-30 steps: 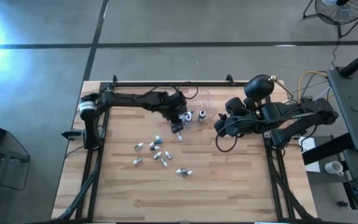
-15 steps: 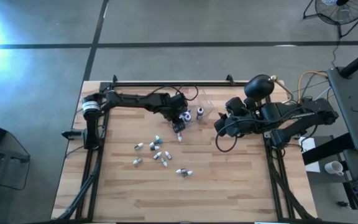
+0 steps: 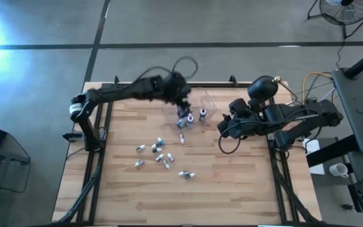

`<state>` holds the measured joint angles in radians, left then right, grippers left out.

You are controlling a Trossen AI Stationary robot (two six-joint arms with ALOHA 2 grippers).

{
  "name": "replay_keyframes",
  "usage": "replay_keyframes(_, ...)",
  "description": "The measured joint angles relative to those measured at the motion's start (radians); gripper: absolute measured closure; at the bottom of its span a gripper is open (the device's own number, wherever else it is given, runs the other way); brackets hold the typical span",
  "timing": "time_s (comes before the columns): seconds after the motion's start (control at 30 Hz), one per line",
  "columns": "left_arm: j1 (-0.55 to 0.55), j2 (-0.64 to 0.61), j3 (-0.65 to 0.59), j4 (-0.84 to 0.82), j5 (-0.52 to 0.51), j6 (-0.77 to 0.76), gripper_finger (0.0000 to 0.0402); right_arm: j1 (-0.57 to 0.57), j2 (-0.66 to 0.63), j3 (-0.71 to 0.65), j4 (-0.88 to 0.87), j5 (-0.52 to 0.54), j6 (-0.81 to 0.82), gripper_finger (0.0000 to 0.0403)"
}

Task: Pick & Place food coloring
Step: Put the large blue food coloring bottle into the transparent bin

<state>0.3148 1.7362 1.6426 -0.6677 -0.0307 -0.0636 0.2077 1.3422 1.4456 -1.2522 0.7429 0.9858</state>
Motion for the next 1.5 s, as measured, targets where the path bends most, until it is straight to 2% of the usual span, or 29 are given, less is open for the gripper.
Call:
replay_keyframes(0.23,0.099,0.240,0.334,-0.154,0.080,0.058,0.0223,-0.011,-0.009,0.000,-0.039,-0.006,0.116,0.0227)
replay_keyframes(0.37,0.126,0.364,0.467,-0.241,0.104,0.048,0.0223,-0.004,-0.015,0.000,-0.088,-0.007,0.190,0.0227)
replay_keyframes(0.5,0.121,0.453,0.507,-0.257,0.115,0.024,0.0223,0.006,-0.015,0.000,-0.133,-0.011,0.253,0.0227)
replay_keyframes(0.67,0.091,0.504,0.514,-0.279,0.116,0.025,0.0223,0.017,-0.015,-0.004,-0.155,-0.018,0.289,0.0227)
replay_keyframes(0.77,0.081,0.537,0.509,-0.299,0.070,0.025,0.0223,0.018,-0.015,-0.013,-0.155,-0.019,0.292,0.0227)
replay_keyframes(1.33,0.079,0.575,0.488,-0.432,0.045,-0.015,0.0223,0.032,-0.019,-0.149,-0.151,-0.084,0.408,0.0227)
replay_keyframes(1.5,0.078,0.575,0.491,-0.398,0.044,-0.026,0.0223,0.032,-0.020,-0.153,-0.150,-0.089,0.401,0.0227)
